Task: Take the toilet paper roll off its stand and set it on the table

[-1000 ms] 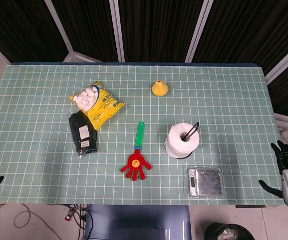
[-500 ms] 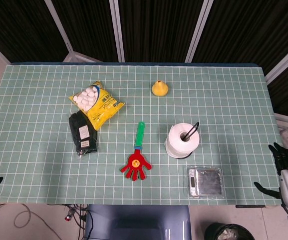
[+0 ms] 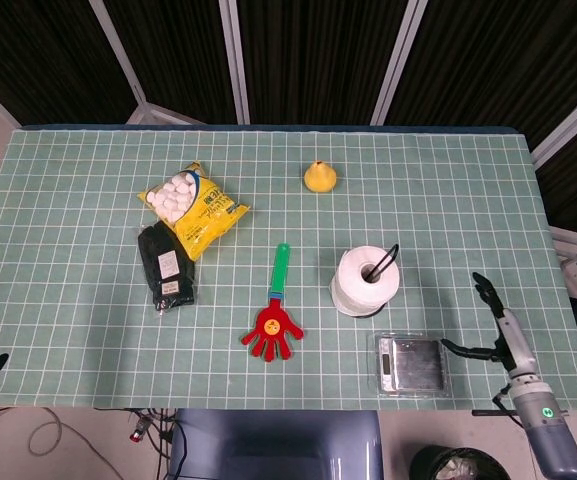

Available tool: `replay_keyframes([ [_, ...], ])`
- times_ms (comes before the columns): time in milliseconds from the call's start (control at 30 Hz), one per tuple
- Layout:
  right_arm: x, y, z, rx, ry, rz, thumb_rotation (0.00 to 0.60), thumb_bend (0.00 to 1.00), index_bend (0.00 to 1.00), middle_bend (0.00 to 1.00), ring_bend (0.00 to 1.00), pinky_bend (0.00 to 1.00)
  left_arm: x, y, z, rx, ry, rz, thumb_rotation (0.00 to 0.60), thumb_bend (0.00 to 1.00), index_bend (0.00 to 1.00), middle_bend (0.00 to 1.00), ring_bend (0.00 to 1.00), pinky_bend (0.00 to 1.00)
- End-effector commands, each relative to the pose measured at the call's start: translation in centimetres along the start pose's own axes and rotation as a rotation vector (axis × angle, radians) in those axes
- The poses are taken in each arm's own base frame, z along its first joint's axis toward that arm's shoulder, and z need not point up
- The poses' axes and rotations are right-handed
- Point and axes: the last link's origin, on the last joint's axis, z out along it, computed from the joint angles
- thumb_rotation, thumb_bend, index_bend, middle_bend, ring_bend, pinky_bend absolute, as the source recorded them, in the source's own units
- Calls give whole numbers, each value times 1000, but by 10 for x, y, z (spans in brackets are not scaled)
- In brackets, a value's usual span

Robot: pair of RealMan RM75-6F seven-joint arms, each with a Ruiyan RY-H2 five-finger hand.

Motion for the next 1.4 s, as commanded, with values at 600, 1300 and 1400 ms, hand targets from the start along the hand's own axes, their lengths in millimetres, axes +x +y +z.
replay_keyframes([
  [600,-93,16,56,59,29,82,600,0,0,0,0,0,-2,0,1,1,-6,7,600,116,133,0,0,0],
  [1300,-125,12,95,9,21,99,600,0,0,0,0,0,-3,0,1,1,-13,14,600,116,133,0,0,0],
  [1400,-127,8,98,10,20,104,600,0,0,0,0,0,-3,0,1,1,-11,13,600,116,133,0,0,0],
])
